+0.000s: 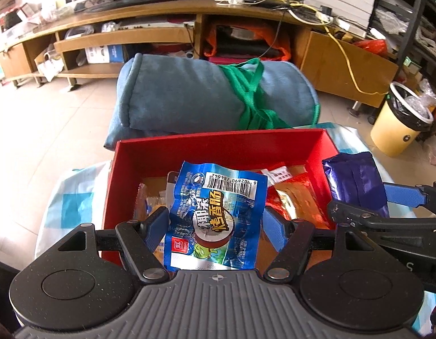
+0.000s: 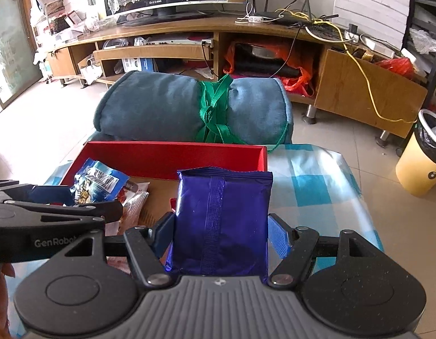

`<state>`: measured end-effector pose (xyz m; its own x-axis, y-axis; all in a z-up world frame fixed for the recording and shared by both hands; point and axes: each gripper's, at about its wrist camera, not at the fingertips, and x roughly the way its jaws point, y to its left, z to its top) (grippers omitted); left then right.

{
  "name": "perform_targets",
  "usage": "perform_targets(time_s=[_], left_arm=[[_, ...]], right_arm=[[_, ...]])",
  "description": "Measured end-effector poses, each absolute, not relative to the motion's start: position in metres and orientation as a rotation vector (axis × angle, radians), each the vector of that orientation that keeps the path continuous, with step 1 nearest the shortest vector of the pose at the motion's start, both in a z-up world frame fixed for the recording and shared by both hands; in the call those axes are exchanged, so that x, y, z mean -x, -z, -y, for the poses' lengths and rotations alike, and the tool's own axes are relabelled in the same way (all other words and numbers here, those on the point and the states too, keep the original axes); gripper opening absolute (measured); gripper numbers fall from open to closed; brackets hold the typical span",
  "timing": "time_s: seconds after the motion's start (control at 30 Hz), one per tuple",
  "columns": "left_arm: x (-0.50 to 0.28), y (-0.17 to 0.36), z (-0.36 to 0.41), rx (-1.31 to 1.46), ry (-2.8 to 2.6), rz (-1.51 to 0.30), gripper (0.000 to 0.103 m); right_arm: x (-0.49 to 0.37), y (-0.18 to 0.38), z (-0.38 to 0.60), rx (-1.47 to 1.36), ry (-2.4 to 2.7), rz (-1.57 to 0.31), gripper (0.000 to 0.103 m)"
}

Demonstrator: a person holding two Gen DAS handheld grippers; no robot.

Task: Organize snacks
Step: 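Carry the sausage packet with the left tool while the right tool carries the purple bag over the box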

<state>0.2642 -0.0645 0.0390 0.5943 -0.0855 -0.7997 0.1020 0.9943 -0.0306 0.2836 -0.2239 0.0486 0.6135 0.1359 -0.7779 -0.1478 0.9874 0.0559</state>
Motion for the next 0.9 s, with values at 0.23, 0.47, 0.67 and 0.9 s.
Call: perform_targets(time_s=[0.23,0.47,0.67,0.9], left_arm=[[-0.279,-0.030,0.062,-0.018,0.089,-0.956,0.076],[-0.289,-0.019,0.061,-0.018,0.068,-0.988,0.076],[-0.293,-0.016,0.060,-0.012,0.060,-0.997,0.075],[-0.297,-0.013,0.059,-0.012,0.048,-1.005,0.075]], right_arm=[[-0.301,-0.039,0.222,0.025,-0.158,-0.913,0.065],[-0.313,-0.026,0.220,0.041,-0.154,-0.935,0.065],[-0.318,-0.024,0.217,0.073,-0.148,-0.926,0.065],[-0.321,-0.023,0.212,0.101,-0.145,-0.915,0.065]])
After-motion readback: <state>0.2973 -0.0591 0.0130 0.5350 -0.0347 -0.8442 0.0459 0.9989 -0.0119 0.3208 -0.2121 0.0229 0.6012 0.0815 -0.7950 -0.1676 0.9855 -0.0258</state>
